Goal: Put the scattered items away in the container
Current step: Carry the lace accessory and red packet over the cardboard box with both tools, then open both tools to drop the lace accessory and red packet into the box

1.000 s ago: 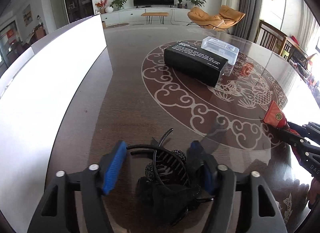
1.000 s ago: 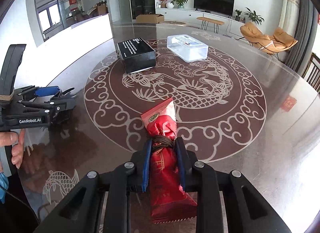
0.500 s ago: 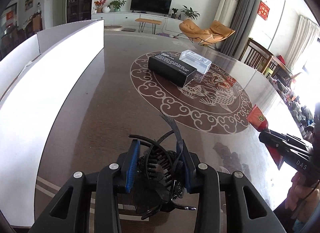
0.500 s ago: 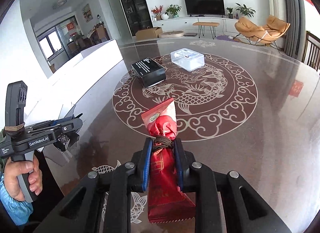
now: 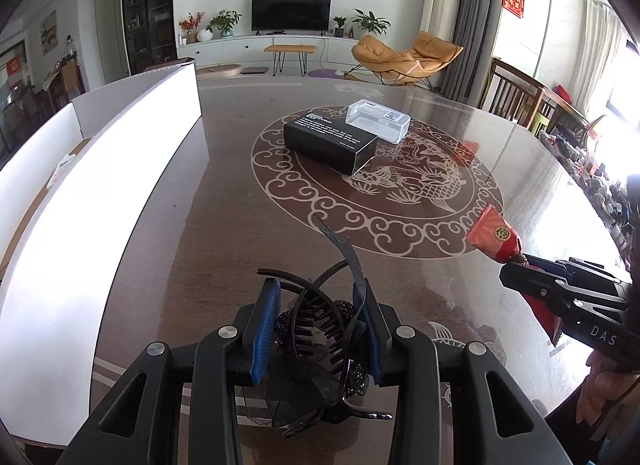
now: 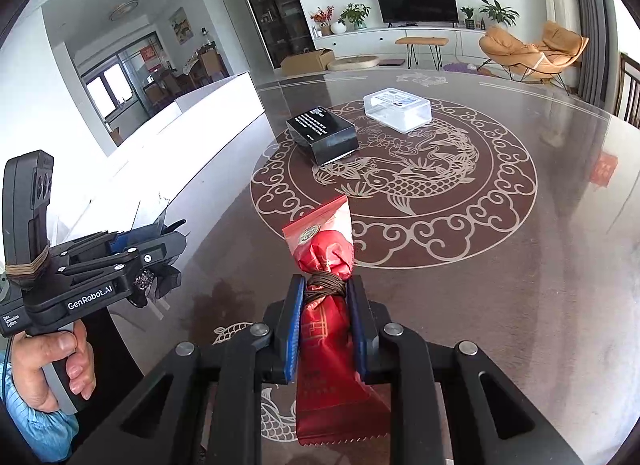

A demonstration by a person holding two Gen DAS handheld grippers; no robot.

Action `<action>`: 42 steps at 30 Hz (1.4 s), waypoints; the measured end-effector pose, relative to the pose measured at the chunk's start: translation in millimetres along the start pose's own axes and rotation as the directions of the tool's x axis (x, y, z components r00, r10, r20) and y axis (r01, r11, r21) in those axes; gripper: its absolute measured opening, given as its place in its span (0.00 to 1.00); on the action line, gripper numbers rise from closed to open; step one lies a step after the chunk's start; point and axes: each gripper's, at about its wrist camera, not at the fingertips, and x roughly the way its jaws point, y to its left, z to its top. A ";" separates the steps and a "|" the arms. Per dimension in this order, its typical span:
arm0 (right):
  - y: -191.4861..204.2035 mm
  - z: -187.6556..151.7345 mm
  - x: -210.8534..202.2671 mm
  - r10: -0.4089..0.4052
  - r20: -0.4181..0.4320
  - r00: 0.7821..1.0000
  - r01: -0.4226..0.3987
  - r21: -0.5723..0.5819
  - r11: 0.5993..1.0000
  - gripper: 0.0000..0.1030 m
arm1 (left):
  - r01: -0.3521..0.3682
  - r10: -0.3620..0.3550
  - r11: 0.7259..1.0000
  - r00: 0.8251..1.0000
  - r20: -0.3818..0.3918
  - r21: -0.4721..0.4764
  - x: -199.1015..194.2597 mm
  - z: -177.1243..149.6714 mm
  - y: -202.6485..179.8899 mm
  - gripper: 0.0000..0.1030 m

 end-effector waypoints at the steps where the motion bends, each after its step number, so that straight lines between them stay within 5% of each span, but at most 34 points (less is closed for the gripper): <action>1: 3.1 -1.3 3.0 0.008 -0.011 1.000 -0.008 -0.002 1.000 0.21 | 0.014 -0.014 1.000 1.000 -0.006 -0.009 1.1 -1.1 0.6 0.37; 5: 20.6 -4.8 10.2 0.034 -0.032 0.999 -0.035 -0.032 0.999 0.21 | 0.070 -0.072 0.996 0.997 -0.029 -0.056 4.5 -5.3 3.5 0.37; 18: 63.5 16.3 29.3 0.076 -0.075 0.994 -0.083 -0.103 0.991 0.21 | 0.110 -0.107 0.981 0.994 0.029 -0.161 -19.9 0.4 39.2 0.37; 26: 123.1 72.7 25.7 0.149 -0.020 0.989 -0.150 -0.211 0.966 0.21 | 0.125 -0.104 0.966 0.989 0.102 -0.226 -71.6 14.8 90.2 0.37; 30: 169.0 117.0 23.3 0.228 0.015 0.973 -0.216 -0.265 0.940 0.21 | 0.064 -0.028 0.968 0.988 0.149 -0.242 -110.3 34.7 145.5 0.37; 34: 226.0 162.6 39.0 0.328 0.006 0.945 -0.313 -0.288 0.905 0.21 | -0.078 0.119 0.963 0.982 0.147 -0.259 -128.7 61.3 218.0 0.37; 38: 287.2 194.0 87.7 0.410 -0.088 0.908 -0.419 -0.247 0.874 0.21 | -0.135 0.160 0.940 0.986 0.055 -0.314 -105.3 82.1 292.1 0.37; 42: 335.6 203.7 156.0 0.381 -0.233 0.894 -0.431 -0.225 0.874 0.21 | -0.197 0.191 0.922 0.980 -0.051 -0.334 -66.6 91.3 347.8 0.37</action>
